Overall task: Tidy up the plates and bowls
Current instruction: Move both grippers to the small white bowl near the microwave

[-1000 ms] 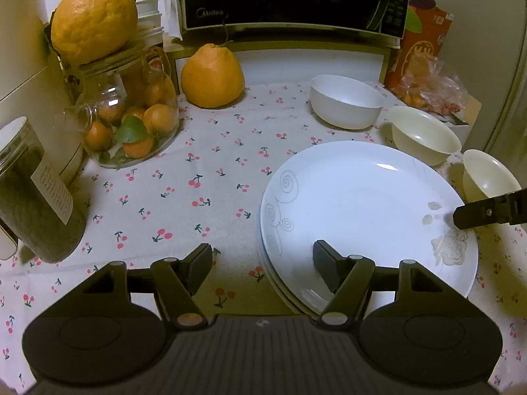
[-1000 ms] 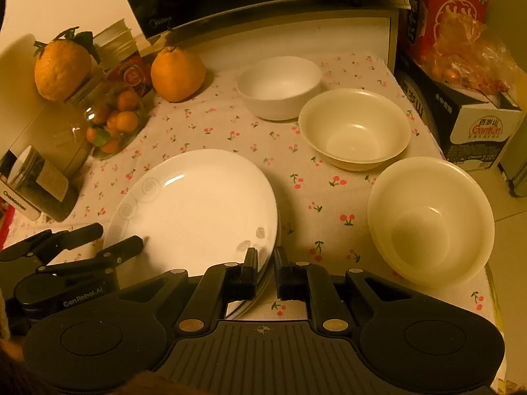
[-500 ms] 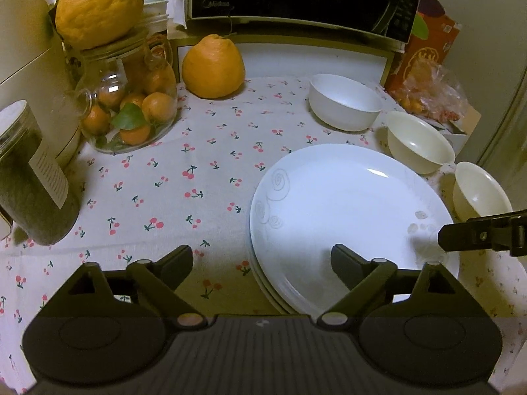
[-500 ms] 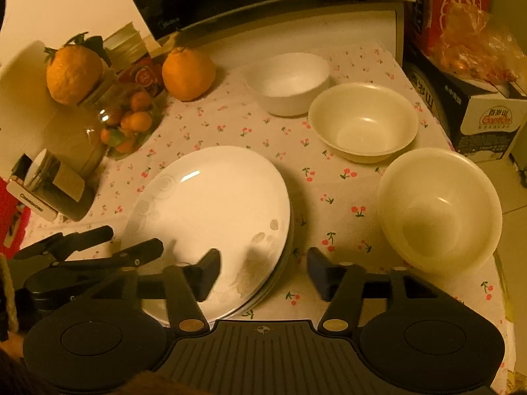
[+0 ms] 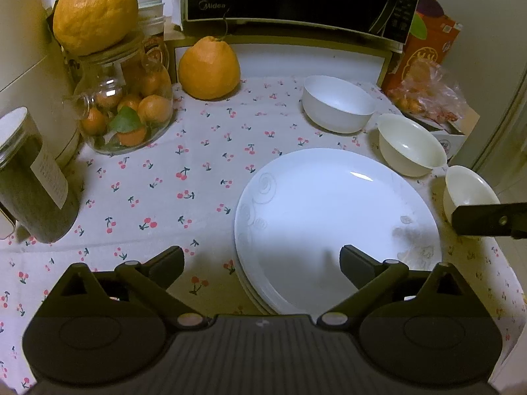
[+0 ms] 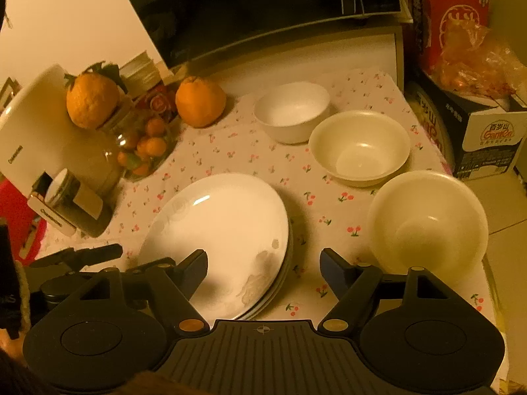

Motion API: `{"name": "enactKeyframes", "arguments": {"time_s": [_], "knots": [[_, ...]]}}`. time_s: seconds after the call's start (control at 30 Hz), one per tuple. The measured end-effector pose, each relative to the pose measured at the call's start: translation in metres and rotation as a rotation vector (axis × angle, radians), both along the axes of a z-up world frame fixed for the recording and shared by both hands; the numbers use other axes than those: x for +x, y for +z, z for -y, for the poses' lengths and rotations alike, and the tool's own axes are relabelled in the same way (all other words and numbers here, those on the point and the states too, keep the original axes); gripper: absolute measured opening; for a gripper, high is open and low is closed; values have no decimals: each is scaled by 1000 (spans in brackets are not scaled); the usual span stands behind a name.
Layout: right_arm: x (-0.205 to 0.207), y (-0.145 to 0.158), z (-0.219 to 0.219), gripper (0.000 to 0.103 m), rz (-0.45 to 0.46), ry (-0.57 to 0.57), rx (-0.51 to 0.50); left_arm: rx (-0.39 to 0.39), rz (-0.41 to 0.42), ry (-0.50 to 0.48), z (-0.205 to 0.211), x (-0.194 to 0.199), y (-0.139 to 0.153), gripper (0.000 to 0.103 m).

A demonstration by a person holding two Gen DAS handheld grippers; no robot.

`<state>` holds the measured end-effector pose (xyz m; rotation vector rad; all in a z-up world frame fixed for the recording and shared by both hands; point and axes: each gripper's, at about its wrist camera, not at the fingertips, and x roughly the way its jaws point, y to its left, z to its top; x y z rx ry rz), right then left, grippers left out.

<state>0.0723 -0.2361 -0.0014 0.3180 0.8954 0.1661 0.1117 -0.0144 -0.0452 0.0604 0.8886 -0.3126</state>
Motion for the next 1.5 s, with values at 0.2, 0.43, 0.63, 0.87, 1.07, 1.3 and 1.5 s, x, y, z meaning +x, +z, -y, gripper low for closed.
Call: {"name": "enactKeyframes", "arguments": {"time_s": [0.2, 0.43, 0.63, 0.87, 1.07, 1.3, 1.5], "knots": [[-6, 13, 12, 85, 50, -7, 33, 3, 15, 1, 8, 1, 6, 102], [-10, 22, 30, 88, 82, -41, 43, -16, 21, 1, 21, -1, 15, 103], [-2, 25, 50, 88, 77, -81, 83, -28, 28, -16, 41, 5, 19, 103], [37, 26, 76, 88, 77, -150, 135, -34, 34, -16, 57, 32, 26, 103], [82, 21, 87, 88, 70, -180, 128, -49, 64, -60, 71, 66, 37, 103], [139, 4, 83, 88, 26, -187, 127, -108, 33, -74, 79, 114, 30, 93], [176, -9, 74, 87, -1, -187, 147, -194, -29, -44, 73, 147, 17, 69]]}}
